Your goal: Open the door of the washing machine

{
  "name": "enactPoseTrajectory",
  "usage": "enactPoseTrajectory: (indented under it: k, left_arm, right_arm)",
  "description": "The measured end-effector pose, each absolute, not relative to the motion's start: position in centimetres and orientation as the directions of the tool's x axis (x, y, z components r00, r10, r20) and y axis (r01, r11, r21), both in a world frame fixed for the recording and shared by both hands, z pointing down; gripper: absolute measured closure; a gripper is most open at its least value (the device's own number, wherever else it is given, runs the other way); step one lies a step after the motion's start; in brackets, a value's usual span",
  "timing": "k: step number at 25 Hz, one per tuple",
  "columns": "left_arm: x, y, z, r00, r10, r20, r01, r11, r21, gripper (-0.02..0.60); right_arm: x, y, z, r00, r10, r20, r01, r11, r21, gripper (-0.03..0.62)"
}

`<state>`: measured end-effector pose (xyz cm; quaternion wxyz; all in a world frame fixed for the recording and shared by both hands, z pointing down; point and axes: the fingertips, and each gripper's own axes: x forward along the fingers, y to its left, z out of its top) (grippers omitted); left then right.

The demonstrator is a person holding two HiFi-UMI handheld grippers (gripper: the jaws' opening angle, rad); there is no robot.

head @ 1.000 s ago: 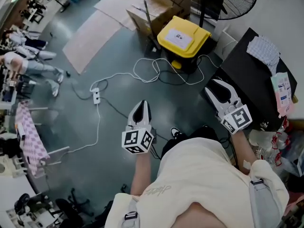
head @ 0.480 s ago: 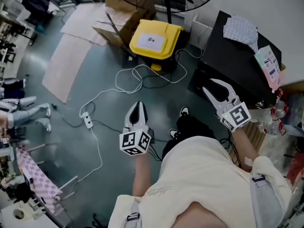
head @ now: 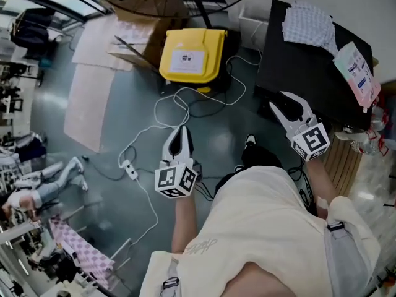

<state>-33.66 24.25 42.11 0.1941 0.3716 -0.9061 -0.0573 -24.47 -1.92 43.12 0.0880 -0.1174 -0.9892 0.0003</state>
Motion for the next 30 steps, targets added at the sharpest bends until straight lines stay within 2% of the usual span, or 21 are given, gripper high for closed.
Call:
enactPoseTrajectory:
  k: [8, 14, 21, 30]
  left_arm:
    - [-37.3, 15.6, 41.8, -0.518, -0.808, 0.282, -0.768, 0.584, 0.263, 0.563]
    - [-39.4, 13.4, 42.3, -0.421, -0.865, 0.274, -0.829, 0.490, 0.271, 0.563]
    - [-42.2, 14.0, 44.1, -0.296, -0.912, 0.285, -0.879, 0.377, 0.292, 0.563]
    - [-43.4, 14.1, 45.0, -0.170, -0.943, 0.286, -0.920, 0.256, 0.297, 0.563]
  right_arm:
    - [-25.6, -5.1, 43.9, -0.974, 0.141, 0.179, 0.137, 0.990, -0.036, 0.454]
    - [-25.3, -5.0, 44.7, -0.972, 0.063, 0.226, 0.058, 0.998, -0.027, 0.454]
    - [-25.4, -2.7, 47.1, -0.943, -0.045, 0.329, -0.052, 0.999, -0.011, 0.448]
    - [-25.3, 0.6, 51.6, -0.884, -0.072, 0.462, -0.067, 0.997, 0.027, 0.434]
